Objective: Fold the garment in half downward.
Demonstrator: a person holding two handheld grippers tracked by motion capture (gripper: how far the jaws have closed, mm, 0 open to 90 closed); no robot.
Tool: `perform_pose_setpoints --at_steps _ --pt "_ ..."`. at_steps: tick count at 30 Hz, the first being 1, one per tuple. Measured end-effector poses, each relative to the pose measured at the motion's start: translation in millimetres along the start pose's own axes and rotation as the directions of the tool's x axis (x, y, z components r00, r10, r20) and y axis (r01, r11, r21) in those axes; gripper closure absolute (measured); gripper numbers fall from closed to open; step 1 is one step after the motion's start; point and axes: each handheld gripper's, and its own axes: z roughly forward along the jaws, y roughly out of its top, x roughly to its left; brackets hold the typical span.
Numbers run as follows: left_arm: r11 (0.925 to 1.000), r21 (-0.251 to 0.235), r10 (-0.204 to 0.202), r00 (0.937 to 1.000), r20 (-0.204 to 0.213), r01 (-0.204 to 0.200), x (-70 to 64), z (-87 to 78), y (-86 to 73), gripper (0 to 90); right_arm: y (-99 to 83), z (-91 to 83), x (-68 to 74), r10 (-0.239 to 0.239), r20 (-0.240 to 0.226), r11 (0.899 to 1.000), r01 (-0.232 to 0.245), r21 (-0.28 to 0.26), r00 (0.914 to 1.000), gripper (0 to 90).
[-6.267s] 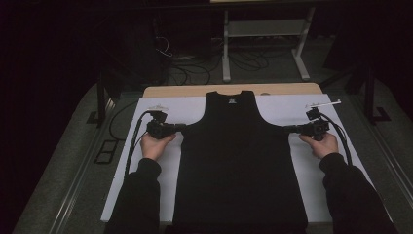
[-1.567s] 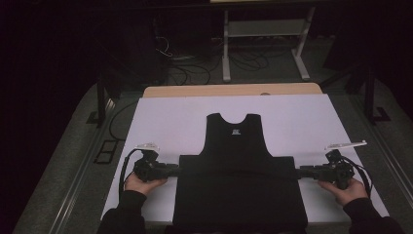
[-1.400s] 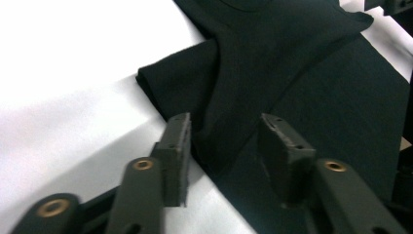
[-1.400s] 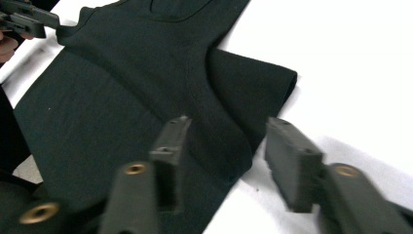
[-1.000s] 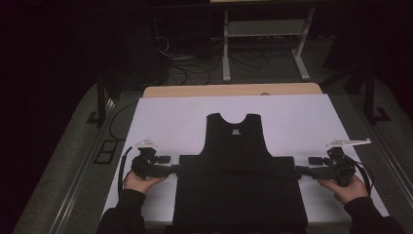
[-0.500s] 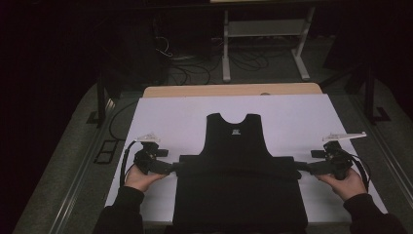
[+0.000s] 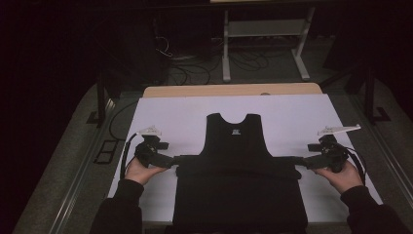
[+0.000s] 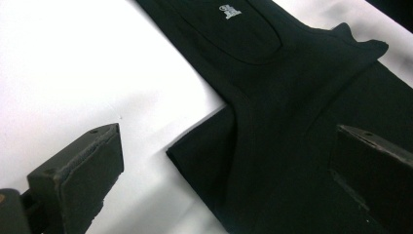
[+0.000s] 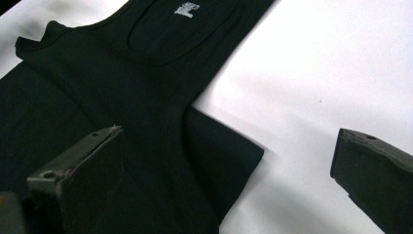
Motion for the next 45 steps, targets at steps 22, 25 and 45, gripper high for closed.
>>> perform_pose_setpoints --at_steps 22,25,45 --pt "0.9995 0.015 0.027 0.9996 -0.011 -0.026 7.3 3.5 32.4 0.0 42.5 -6.9 -4.8 -0.039 0.020 0.999 0.039 -0.015 0.9990 0.0" --pt "0.9994 0.013 0.032 0.9994 -0.011 -0.032 7.9 3.6 37.9 0.0 48.2 -6.8 -6.2 -0.043 0.022 0.999 0.043 -0.017 0.9988 0.0" --pt "0.9992 0.017 0.036 0.9994 0.001 -0.036 12.7 15.6 66.5 0.0 77.8 4.0 -12.3 -0.063 0.015 0.998 0.064 -0.016 0.9979 0.0"
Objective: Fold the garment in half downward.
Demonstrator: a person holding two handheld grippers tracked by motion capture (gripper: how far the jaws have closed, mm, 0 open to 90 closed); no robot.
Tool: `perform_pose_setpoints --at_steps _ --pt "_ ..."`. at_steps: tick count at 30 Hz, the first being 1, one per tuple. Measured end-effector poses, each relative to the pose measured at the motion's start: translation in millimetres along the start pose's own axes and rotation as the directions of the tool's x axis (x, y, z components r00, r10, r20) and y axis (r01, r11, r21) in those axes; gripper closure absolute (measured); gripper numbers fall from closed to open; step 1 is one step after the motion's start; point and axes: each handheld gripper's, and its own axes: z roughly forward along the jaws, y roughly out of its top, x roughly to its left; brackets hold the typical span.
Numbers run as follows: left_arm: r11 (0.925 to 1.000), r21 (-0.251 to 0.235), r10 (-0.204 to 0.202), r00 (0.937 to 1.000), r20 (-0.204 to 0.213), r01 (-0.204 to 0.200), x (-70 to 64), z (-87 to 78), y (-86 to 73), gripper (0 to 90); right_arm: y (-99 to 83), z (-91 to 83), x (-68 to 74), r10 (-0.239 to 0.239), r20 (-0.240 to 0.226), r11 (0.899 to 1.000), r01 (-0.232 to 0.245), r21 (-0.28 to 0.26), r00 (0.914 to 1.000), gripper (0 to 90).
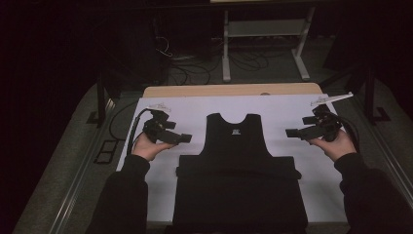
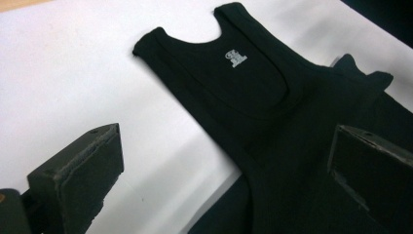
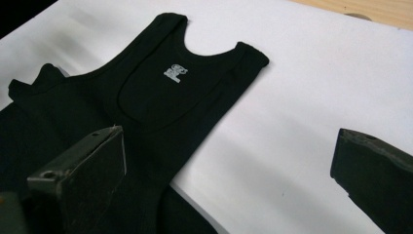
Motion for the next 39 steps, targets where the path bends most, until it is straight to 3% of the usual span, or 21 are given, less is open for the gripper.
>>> perform_pose_setpoints --at_steps 5,15,22,39 --pt "0.9997 0.022 0.010 0.9999 0.000 -0.010 2.6 6.7 6.4 0.0 7.5 4.7 -2.7 -0.001 0.003 1.000 0.001 0.002 1.0000 0.0" --pt "0.9999 0.012 -0.010 0.9999 0.007 0.010 7.6 18.8 13.6 0.0 16.6 18.5 -5.8 -0.004 -0.006 1.000 0.004 0.007 1.0000 0.0" --pt "0.9988 -0.011 -0.047 0.9988 0.016 0.048 15.7 29.9 12.6 0.0 17.1 30.6 -10.8 0.004 -0.011 1.000 -0.004 0.019 0.9999 0.0" --pt "0.9952 -0.019 -0.096 0.9952 0.018 0.096 26.7 53.9 9.3 0.0 16.1 59.6 -18.2 0.022 -0.020 0.998 -0.021 0.052 0.9996 0.0"
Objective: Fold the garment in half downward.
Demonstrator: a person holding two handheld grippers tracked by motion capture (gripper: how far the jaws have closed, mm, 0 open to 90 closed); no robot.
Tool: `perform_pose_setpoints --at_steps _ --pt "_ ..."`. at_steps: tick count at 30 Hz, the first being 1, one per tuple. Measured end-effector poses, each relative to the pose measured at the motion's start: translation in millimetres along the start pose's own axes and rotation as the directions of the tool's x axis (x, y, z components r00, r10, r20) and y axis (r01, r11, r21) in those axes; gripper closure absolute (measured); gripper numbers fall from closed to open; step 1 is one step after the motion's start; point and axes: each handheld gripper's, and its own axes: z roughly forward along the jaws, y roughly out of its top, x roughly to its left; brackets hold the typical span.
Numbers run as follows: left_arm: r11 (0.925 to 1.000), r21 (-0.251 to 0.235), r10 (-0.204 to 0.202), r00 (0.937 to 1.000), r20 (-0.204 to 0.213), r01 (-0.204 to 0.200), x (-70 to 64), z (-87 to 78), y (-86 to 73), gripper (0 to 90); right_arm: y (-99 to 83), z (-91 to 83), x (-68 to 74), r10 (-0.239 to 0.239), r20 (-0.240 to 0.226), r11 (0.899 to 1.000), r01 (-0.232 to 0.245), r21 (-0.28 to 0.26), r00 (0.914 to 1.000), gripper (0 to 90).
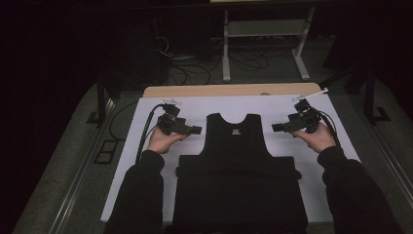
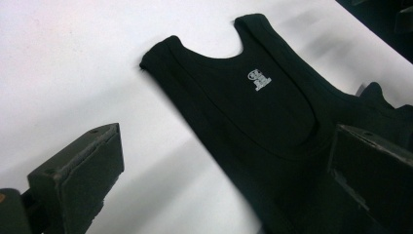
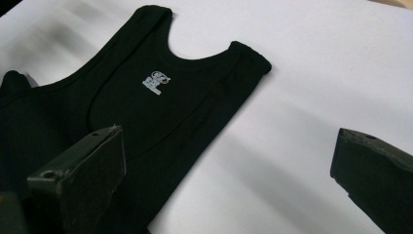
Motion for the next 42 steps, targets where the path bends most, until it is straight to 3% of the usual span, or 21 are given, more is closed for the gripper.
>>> perform_pose_setpoints --at_steps 9,18,26,33,42 --pt "0.9992 0.039 -0.008 0.9999 -0.008 0.008 2.8 17.5 -4.5 0.0 -2.8 16.4 -0.6 0.013 -0.014 0.999 -0.013 0.030 0.9998 0.0" --pt "0.9971 0.075 0.016 0.9999 -0.001 -0.016 -1.4 30.9 -8.9 0.0 -4.6 30.5 5.6 0.009 -0.036 0.999 -0.008 0.047 0.9993 1.0" --pt "0.9968 0.078 0.015 0.9998 0.013 -0.016 -3.8 39.8 -11.5 0.0 -6.6 41.8 14.0 -0.017 -0.041 0.999 0.019 0.050 0.9990 5.4" --pt "0.9963 0.085 0.011 0.9996 0.028 -0.014 -5.1 44.2 -12.9 0.0 -9.5 50.3 18.5 -0.012 -0.058 0.998 0.016 0.061 0.9982 9.7" --pt "0.9956 0.094 0.006 0.9992 0.040 -0.010 -5.9 49.3 -14.9 6.8 -13.6 62.9 24.0 -0.017 -0.044 0.995 0.021 0.096 0.9989 15.2"
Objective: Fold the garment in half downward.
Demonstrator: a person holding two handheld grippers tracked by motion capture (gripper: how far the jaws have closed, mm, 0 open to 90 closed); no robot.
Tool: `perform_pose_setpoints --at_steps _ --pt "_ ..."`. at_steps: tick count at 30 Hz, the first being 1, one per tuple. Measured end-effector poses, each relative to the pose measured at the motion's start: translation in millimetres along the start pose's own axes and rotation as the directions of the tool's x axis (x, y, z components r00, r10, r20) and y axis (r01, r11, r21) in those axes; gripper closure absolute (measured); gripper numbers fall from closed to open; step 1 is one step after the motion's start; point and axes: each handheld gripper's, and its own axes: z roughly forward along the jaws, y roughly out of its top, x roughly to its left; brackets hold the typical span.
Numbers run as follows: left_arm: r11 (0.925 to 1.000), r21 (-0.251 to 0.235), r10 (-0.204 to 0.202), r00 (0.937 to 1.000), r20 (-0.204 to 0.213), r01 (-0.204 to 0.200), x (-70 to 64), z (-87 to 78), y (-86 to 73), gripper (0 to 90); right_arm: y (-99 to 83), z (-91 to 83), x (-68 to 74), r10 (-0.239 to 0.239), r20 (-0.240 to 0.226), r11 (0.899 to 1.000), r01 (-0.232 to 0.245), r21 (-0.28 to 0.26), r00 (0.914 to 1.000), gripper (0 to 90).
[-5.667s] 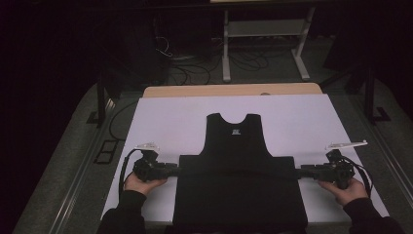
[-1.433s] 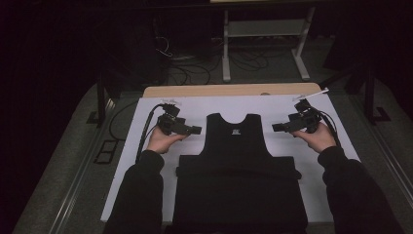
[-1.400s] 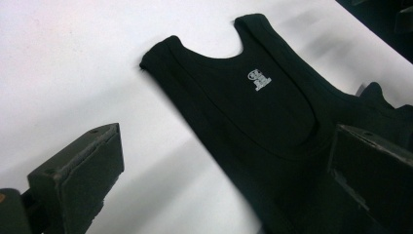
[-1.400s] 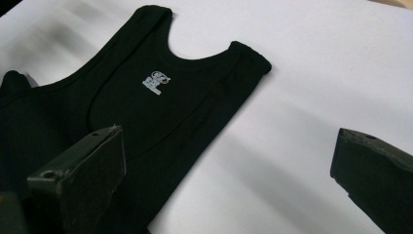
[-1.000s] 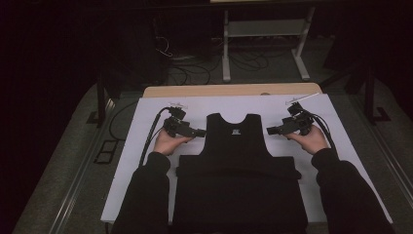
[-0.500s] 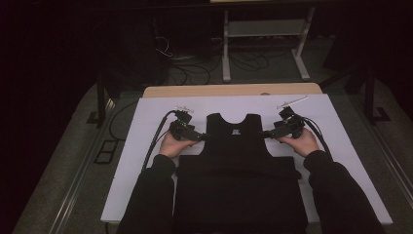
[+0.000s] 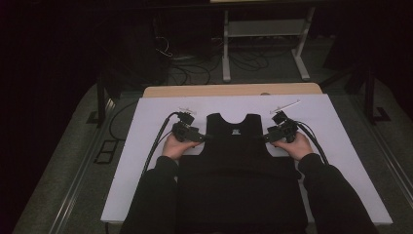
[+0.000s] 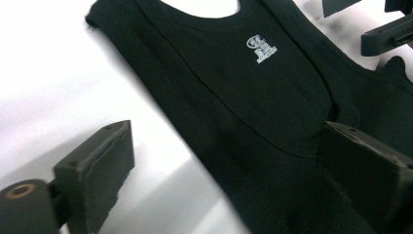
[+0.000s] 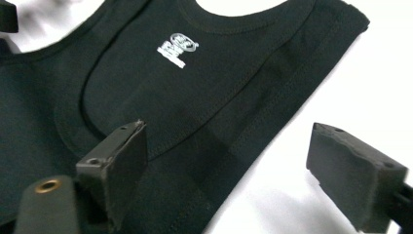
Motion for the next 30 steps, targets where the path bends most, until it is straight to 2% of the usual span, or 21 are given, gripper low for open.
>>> perform_pose_setpoints --at_steps 1,2,3,5,13,20,25,30 --pt "1.0000 0.000 0.000 1.0000 0.000 0.000 0.0 0.0 0.0 7.2 0.0 0.0 0.0 0.000 0.000 1.000 0.000 0.000 1.0000 15.2" --pt "1.0000 0.006 0.002 1.0000 -0.002 -0.002 -0.5 2.1 -0.4 7.9 -0.6 1.5 1.0 -0.010 0.025 1.000 0.010 0.000 0.9996 18.5" --pt "1.0000 0.006 0.002 1.0000 -0.002 -0.002 -0.5 2.1 -0.4 8.6 -1.0 2.0 1.0 -0.009 0.029 1.000 0.009 0.000 0.9996 19.2" --pt "1.0000 0.004 0.001 1.0000 0.005 -0.001 -1.3 3.9 -0.8 10.3 -1.2 2.6 0.6 -0.005 0.025 1.000 0.005 0.000 0.9997 20.2" --pt "0.9997 0.021 0.015 0.9999 0.001 -0.015 -2.7 8.8 -1.5 14.7 -1.1 4.2 -0.2 0.006 0.038 1.000 -0.005 -0.030 0.9993 34.7" --pt "0.9998 0.013 0.011 0.9999 0.012 -0.012 -3.4 10.1 -1.7 18.0 -2.0 5.9 -1.7 0.013 0.048 0.999 -0.012 -0.032 0.9988 41.2" --pt "0.9999 0.006 0.014 0.9993 0.034 -0.014 -5.7 13.0 -1.7 23.9 -2.0 9.7 1.4 -0.002 0.032 1.000 0.003 -0.031 0.9995 48.2" --pt "0.9996 0.006 0.027 0.9987 0.044 -0.027 -9.3 16.3 -1.9 35.3 -2.5 11.9 5.6 -0.016 0.032 1.000 0.016 -0.021 0.9994 53.9"
